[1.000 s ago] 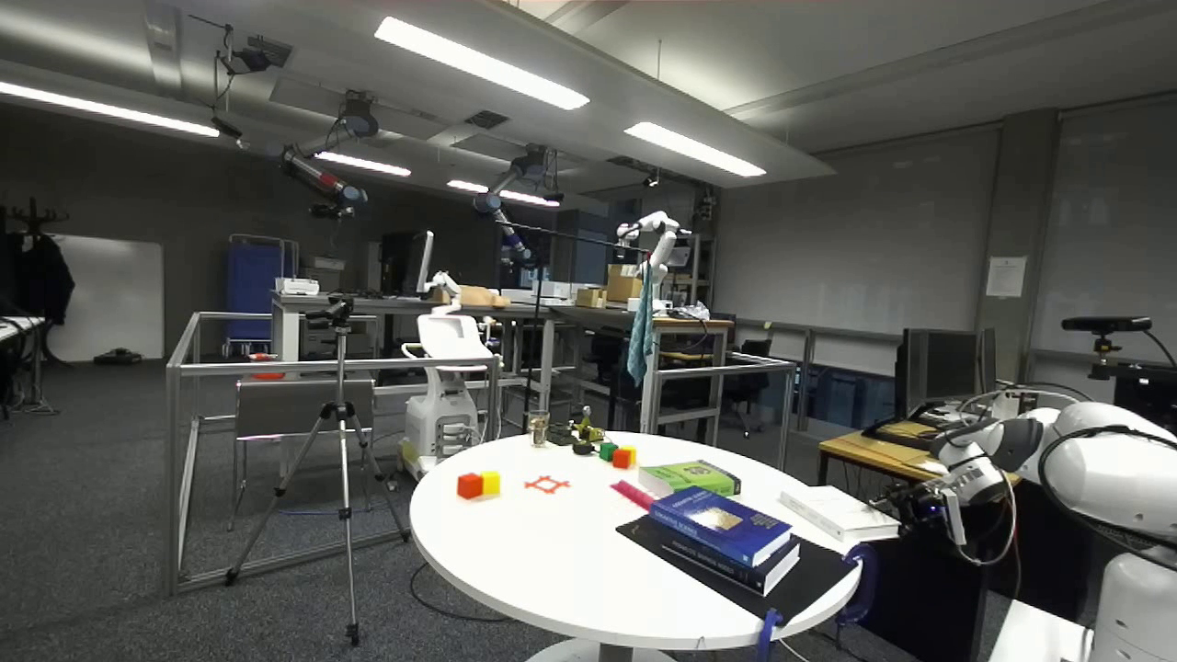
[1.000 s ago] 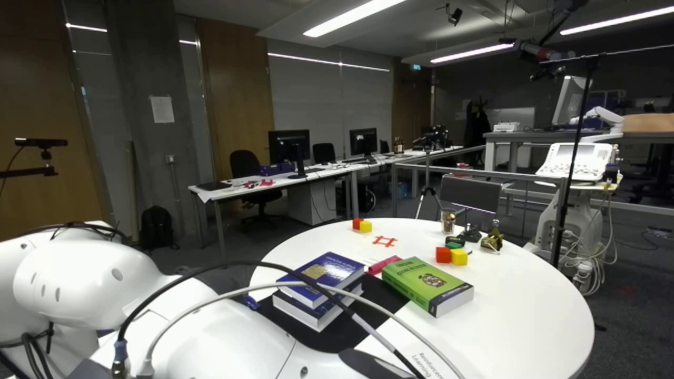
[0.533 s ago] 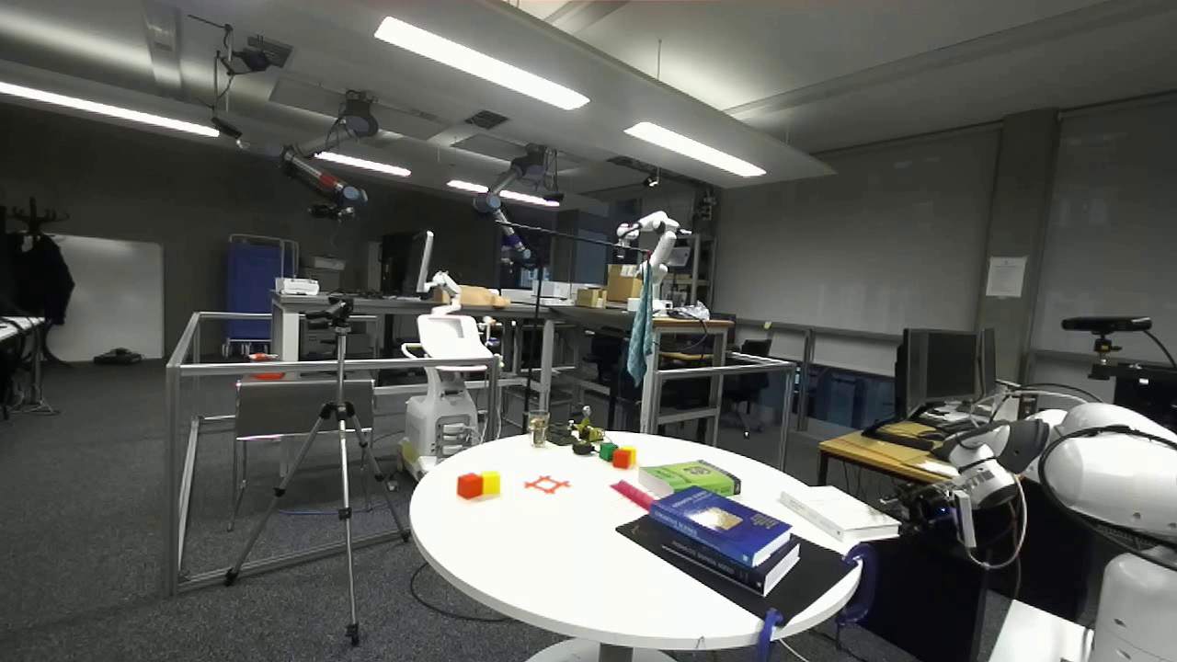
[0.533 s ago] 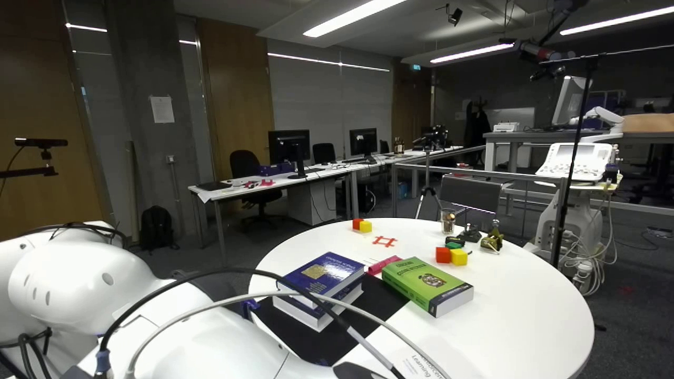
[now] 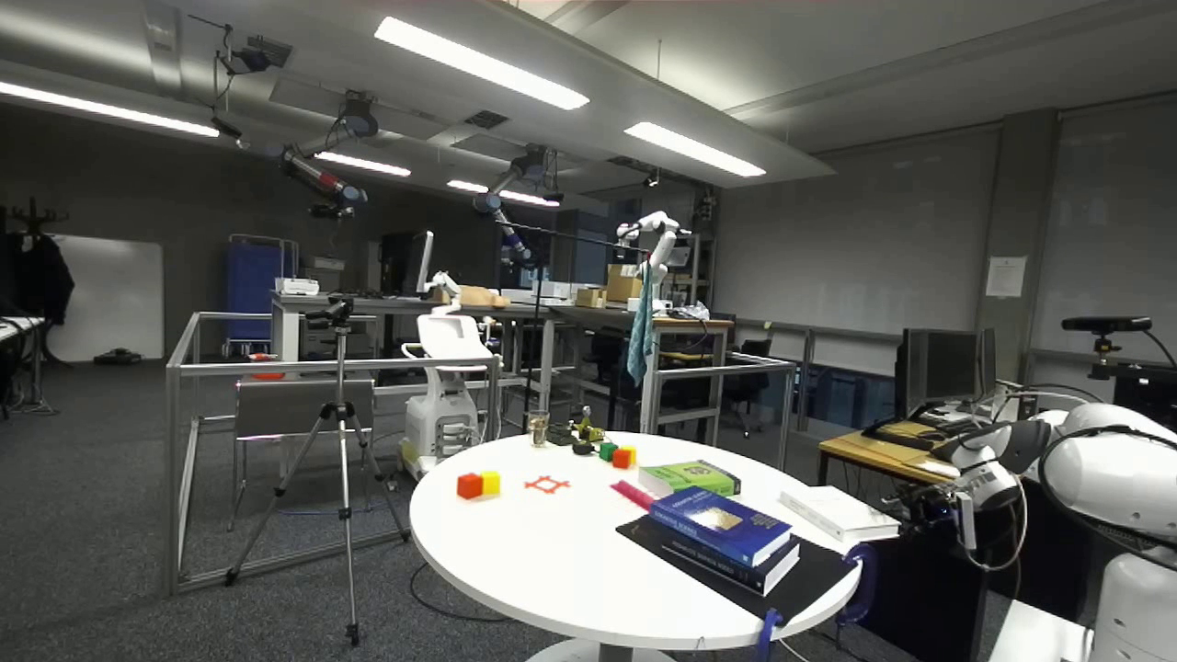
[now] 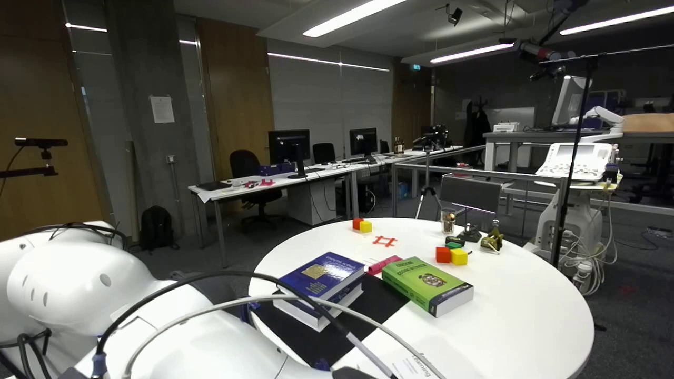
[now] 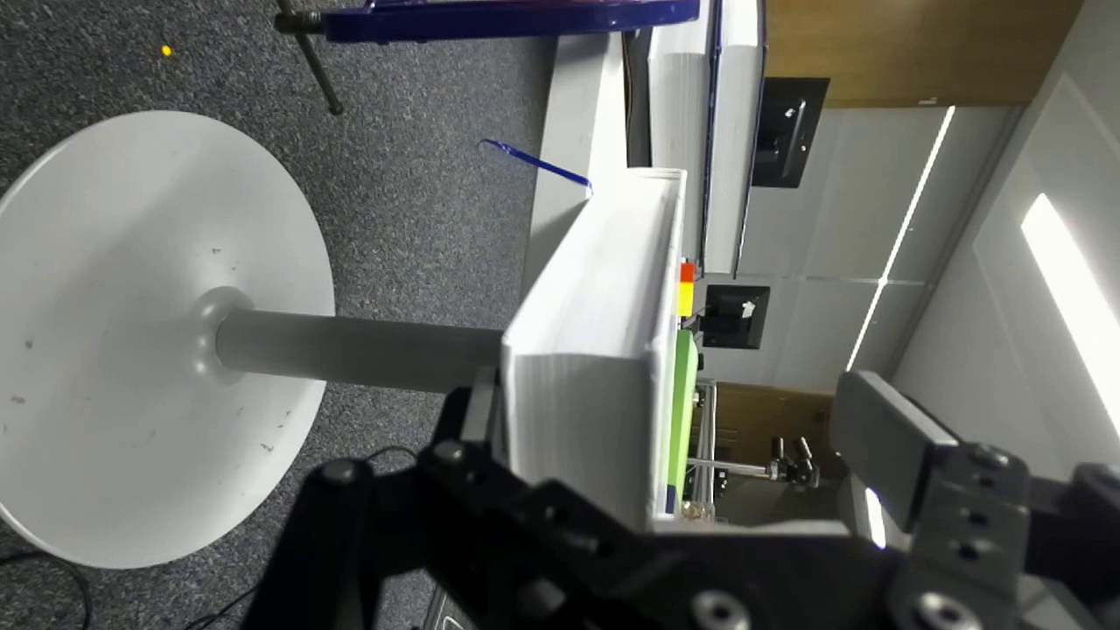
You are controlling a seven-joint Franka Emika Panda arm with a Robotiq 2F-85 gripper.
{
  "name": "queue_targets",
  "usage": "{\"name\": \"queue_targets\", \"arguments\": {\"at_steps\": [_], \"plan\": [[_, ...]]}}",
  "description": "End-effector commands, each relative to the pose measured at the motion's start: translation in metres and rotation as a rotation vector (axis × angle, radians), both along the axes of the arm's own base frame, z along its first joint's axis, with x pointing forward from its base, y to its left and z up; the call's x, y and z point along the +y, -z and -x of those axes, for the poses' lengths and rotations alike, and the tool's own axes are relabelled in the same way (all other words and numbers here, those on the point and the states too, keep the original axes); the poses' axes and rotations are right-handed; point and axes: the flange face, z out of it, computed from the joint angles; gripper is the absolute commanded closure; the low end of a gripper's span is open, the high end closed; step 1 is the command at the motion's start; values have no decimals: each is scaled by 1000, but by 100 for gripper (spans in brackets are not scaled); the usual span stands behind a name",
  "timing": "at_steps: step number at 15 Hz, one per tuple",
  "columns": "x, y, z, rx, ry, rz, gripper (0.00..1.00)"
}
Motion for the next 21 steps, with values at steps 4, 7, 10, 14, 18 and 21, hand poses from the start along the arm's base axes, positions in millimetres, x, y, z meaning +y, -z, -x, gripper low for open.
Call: {"name": "queue_targets", "arguments": {"at_steps": [4,7,10,14,18,21], "plan": [[1,1,-4,-23,29,-20,0],[1,2,-4,-25,31,-23,0],[-1,1,-3,-27,44,-24,0],[-1,3,-1,-72,69,-39,0],[0,4,-3,-123,103,-69,0],[5,7,-6,-156,124,-95,0]]}}
